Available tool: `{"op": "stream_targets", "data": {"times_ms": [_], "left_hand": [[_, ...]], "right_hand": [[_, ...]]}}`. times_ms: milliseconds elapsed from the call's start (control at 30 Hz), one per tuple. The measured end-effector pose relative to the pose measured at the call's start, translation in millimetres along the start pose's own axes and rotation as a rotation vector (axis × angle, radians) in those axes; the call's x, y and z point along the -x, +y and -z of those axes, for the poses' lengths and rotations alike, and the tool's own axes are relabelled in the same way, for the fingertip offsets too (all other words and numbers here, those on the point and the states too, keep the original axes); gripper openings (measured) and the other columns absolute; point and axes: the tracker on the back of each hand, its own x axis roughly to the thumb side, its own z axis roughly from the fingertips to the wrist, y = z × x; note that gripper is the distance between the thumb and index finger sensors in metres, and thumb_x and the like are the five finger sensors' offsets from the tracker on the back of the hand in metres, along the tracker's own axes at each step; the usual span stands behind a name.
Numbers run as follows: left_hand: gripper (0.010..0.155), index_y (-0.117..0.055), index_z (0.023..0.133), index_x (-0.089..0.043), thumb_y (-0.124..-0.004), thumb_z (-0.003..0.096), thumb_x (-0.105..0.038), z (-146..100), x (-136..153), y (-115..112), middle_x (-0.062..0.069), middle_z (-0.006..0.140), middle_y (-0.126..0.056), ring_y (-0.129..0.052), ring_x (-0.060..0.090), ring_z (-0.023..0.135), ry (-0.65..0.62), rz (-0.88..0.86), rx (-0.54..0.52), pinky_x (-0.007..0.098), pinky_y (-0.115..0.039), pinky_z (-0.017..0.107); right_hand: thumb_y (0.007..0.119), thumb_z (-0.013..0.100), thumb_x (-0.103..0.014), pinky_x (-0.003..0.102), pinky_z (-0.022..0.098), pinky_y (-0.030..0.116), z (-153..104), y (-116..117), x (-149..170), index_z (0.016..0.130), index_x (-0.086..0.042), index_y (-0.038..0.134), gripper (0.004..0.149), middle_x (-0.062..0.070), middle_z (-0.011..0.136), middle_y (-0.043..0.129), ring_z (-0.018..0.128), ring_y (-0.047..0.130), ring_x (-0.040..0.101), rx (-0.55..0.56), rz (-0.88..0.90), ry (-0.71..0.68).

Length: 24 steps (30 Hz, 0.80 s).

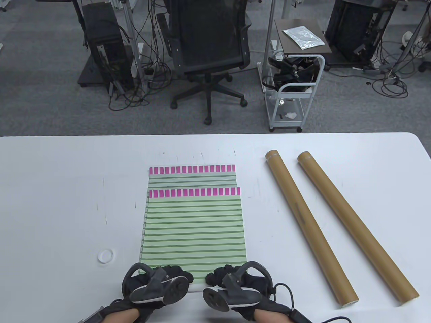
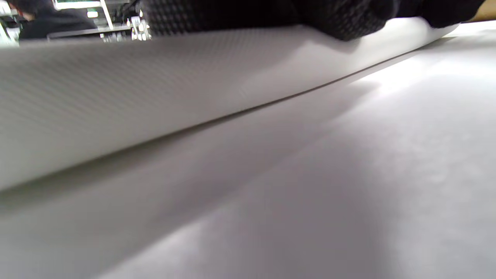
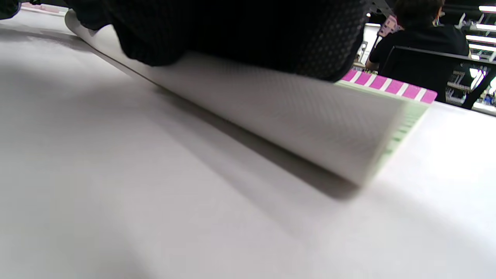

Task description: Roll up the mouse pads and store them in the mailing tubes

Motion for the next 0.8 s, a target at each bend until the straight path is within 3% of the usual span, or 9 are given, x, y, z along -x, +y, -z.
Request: {"op": "stream_targets", "data": {"times_ms": [167,267,367,467,633,800], "left_hand": [[0.043,-0.07,0.087,-0.039,-0.072,0.0442,-0.039,-4.9,-12.8,2.3,-0.009,0.091,-0.071,-0.093,0.012,0.072,-0.029,0.079,-0.042,0.022,-0.089,0.048],[0.051,-0.071,0.087,-0.039,-0.076,0.0378,-0.051,-11.6,-20.6,4.2,-0.011,0.092,-0.071,-0.09,0.012,0.073,-0.047,0.229,-0.097,0.021,-0.085,0.049],[0.053,-0.073,0.086,-0.038,-0.079,0.0354,-0.052,-11.6,-24.6,5.5,-0.011,0.089,-0.075,-0.091,0.011,0.069,-0.043,0.272,-0.114,0.02,-0.085,0.045],[0.049,-0.076,0.084,-0.038,-0.082,0.0364,-0.048,-8.2,-21.7,5.6,-0.011,0.081,-0.085,-0.095,0.011,0.062,-0.023,0.211,-0.098,0.019,-0.086,0.042],[0.044,-0.08,0.083,-0.037,-0.078,0.0396,-0.045,-4.3,-15.7,6.0,-0.009,0.08,-0.089,-0.097,0.012,0.064,0.001,0.152,-0.073,0.023,-0.087,0.048],[0.042,-0.079,0.083,-0.038,-0.073,0.0422,-0.042,1.4,-4.4,4.6,-0.01,0.081,-0.089,-0.096,0.012,0.066,0.03,0.053,-0.023,0.022,-0.087,0.05]], "right_hand": [[0.072,0.047,-0.03,0.04,0.053,0.079,1.7,2.7,5.5,0.094,-0.021,0.071,0.047,0.004,0.085,0.083,0.064,0.089,0.023,-0.026,0.057,0.026],[0.07,0.048,-0.03,0.04,0.054,0.079,2.1,3.8,8.2,0.094,-0.022,0.07,0.047,0.004,0.086,0.081,0.065,0.088,0.024,-0.041,0.083,0.037],[0.069,0.048,-0.03,0.041,0.055,0.078,2.8,4.4,10.7,0.095,-0.022,0.069,0.047,0.004,0.086,0.081,0.065,0.087,0.024,-0.057,0.105,0.041],[0.07,0.049,-0.03,0.041,0.056,0.077,0.9,3.8,11.9,0.095,-0.021,0.069,0.047,0.005,0.087,0.08,0.066,0.087,0.024,-0.054,0.121,0.03],[0.076,0.045,-0.036,0.039,0.056,0.078,-10.3,-5.9,2.3,0.091,-0.026,0.072,0.048,0.0,0.084,0.082,0.066,0.088,0.021,0.094,-0.051,-0.017],[0.078,0.044,-0.037,0.039,0.056,0.078,-6.1,-2.6,-0.6,0.091,-0.025,0.072,0.049,0.001,0.084,0.082,0.066,0.088,0.021,0.09,-0.057,-0.008]]}}
